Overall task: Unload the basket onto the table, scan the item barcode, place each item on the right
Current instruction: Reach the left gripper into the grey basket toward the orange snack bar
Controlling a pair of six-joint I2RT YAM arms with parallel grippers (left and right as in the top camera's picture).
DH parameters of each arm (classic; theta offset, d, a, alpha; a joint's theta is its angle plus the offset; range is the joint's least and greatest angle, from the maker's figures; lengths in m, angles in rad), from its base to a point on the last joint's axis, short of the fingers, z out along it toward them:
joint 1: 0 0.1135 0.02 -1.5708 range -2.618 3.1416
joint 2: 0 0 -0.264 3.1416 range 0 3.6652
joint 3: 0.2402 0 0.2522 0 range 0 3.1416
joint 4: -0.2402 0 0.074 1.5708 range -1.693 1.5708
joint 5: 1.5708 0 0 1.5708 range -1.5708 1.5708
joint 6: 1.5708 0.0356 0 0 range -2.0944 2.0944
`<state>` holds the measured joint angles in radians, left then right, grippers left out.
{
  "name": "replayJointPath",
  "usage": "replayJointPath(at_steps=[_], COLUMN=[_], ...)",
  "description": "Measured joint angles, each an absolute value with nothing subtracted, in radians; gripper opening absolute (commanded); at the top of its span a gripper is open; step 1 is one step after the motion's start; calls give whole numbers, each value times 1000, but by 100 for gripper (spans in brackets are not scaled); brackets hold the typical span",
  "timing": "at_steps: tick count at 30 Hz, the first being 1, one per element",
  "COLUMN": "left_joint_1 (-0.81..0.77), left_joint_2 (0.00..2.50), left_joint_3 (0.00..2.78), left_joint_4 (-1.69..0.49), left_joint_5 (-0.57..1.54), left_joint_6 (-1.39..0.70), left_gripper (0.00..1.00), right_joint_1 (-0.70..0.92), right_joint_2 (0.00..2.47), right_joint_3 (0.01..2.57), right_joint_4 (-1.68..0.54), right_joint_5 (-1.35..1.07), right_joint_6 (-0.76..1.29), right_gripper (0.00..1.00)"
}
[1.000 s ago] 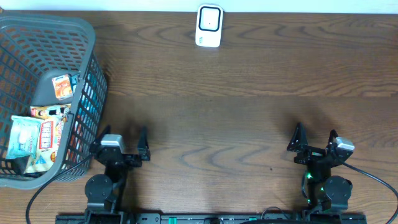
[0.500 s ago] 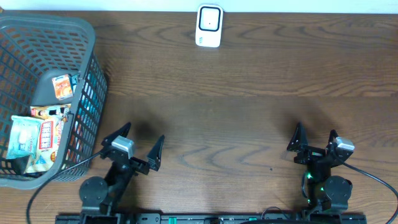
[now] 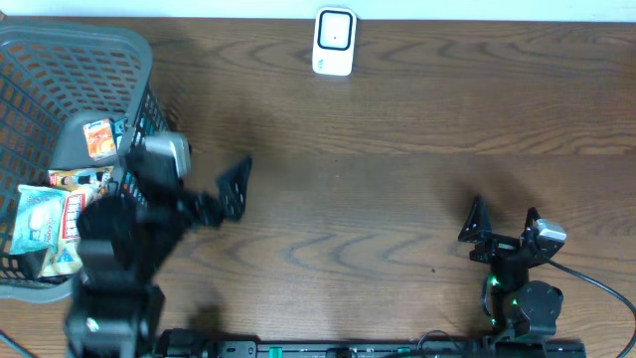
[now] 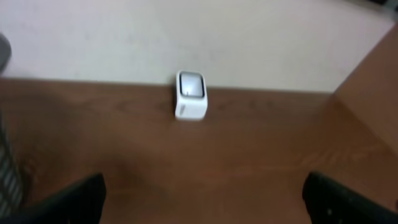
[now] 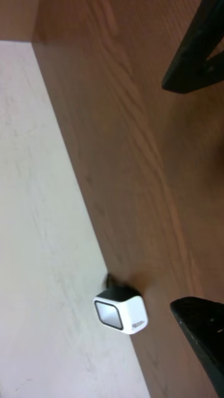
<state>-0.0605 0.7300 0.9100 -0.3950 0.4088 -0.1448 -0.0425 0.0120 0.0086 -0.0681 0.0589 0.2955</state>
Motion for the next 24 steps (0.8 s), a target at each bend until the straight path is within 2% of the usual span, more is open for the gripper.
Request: replayJointPath(at_steps=[6,14,19,24], left_joint_1=[-60,-58,-2,148], left_joint_2=[927,1007,1013,1049], left_joint_3=[1228,1248,1306,1444], left_joint_4=[-596,-624,-729,-805], left_joint_5=[392,366,105,-70], left_joint_6=[-158,-176,-360,-476], left_gripper=[98,98,98,98], right_joint_1=[-43,-43,-43,-43], right_joint_2=[12,12,12,12], right_joint_3=[9,9,9,9], right_joint_4=[-68,-68,-68,-68], right_joint_5=[59,59,59,59], right_joint_6=[296,296,296,296], right_gripper=[99,99,99,99])
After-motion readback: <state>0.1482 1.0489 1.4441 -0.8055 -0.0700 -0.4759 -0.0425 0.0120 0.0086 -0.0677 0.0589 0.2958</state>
